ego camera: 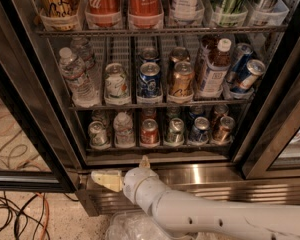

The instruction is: Pick coke can from bottom shelf of fridge

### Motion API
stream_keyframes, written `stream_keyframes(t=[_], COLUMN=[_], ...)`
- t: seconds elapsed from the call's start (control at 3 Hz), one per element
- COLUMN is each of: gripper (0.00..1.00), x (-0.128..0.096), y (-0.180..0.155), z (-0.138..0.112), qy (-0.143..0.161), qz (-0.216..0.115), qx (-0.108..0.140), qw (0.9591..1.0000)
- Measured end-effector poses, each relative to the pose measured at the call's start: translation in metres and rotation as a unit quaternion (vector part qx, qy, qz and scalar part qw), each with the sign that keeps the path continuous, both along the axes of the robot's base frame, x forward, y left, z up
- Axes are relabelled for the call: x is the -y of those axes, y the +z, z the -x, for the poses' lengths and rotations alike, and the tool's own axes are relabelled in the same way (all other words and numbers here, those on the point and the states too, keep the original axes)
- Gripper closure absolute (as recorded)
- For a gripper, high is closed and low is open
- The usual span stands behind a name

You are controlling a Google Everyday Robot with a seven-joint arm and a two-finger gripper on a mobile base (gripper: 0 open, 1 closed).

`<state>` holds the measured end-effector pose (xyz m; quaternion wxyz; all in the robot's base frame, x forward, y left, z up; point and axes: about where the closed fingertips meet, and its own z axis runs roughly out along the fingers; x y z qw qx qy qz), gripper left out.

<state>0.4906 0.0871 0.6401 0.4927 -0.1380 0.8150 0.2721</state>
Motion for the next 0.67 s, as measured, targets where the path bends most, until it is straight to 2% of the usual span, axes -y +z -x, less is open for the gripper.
stream_keyframes(t=[0.33,0.67], gripper=[0.0,0.0], x=[0.0104,0.0104], y=[0.0026,0.0026], z=[-0.0127,-0.0127], qy=[-0.033,-0.033], qz=[0.005,0.005], qx=[0.014,0.014], qw=[0.9993,0.9993])
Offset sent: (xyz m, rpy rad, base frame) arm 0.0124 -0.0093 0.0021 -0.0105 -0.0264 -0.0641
